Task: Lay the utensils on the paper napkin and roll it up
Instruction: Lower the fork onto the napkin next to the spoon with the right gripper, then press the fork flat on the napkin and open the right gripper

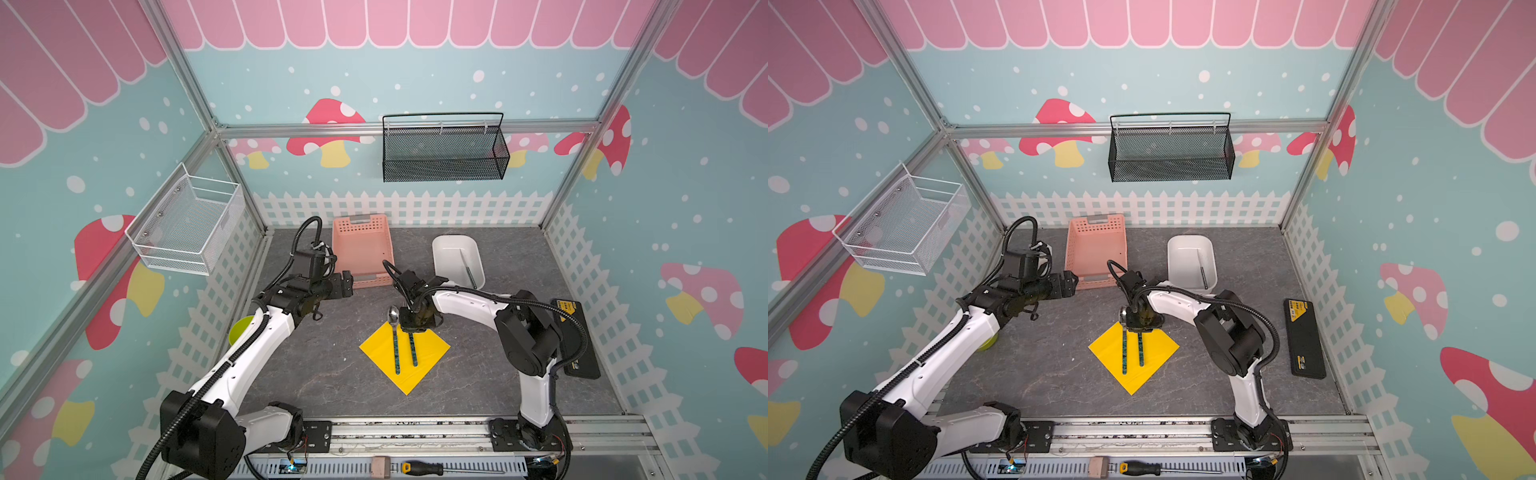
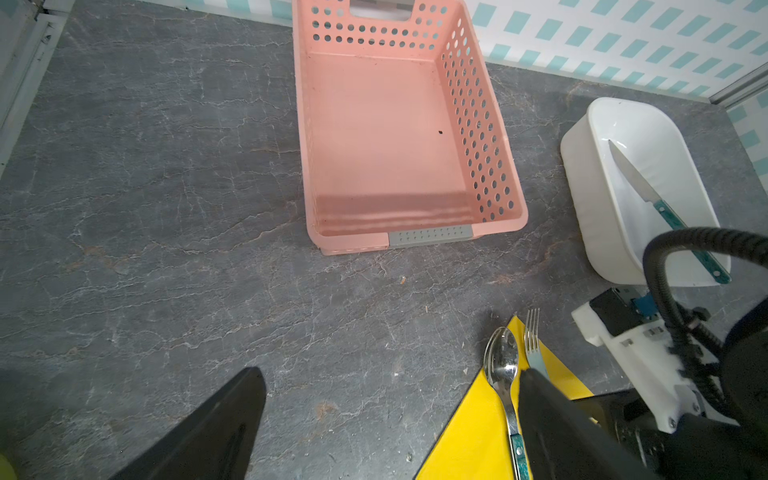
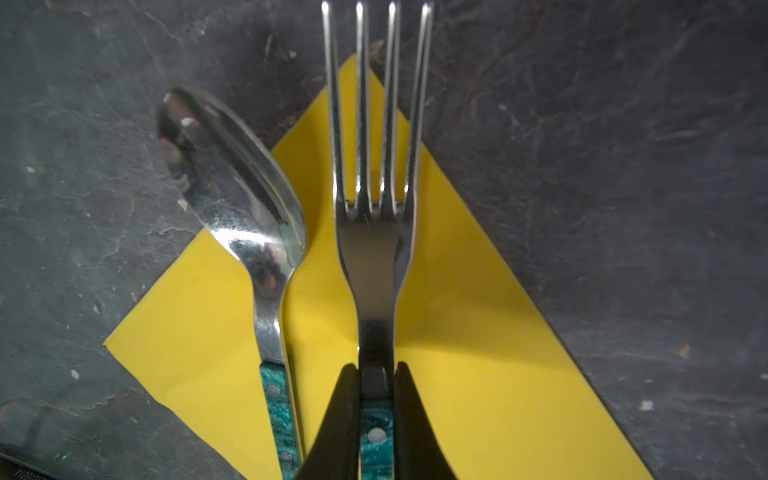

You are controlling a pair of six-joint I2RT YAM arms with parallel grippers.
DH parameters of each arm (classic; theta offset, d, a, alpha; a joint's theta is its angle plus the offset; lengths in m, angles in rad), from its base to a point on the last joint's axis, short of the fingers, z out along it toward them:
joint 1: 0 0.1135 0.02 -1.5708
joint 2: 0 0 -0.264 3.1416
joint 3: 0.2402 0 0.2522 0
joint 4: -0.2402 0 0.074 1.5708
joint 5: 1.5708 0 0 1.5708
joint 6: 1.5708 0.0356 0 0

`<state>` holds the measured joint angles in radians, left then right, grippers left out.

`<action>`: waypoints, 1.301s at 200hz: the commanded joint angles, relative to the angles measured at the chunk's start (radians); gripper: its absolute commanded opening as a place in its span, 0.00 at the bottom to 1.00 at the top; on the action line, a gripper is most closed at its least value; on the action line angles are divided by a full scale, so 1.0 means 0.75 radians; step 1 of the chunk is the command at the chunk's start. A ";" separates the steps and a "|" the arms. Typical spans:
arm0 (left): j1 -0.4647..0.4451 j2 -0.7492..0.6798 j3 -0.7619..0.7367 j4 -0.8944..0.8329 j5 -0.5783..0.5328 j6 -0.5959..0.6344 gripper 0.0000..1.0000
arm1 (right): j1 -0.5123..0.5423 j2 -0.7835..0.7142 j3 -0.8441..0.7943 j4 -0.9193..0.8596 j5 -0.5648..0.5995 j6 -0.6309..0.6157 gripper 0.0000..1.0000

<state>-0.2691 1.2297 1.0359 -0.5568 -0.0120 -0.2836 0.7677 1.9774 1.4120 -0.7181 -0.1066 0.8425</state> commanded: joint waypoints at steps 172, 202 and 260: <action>-0.005 0.027 0.046 -0.044 -0.030 0.006 0.97 | 0.031 0.067 0.069 -0.049 -0.023 -0.023 0.01; -0.005 0.029 0.050 -0.044 -0.028 0.007 0.97 | 0.034 0.075 0.070 -0.048 -0.032 -0.025 0.03; -0.004 0.029 0.048 -0.046 -0.029 0.009 0.97 | 0.040 0.082 0.072 -0.035 -0.050 -0.023 0.07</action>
<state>-0.2699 1.2457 1.0462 -0.5724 -0.0158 -0.2836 0.7876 2.0148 1.4429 -0.7330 -0.1318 0.8234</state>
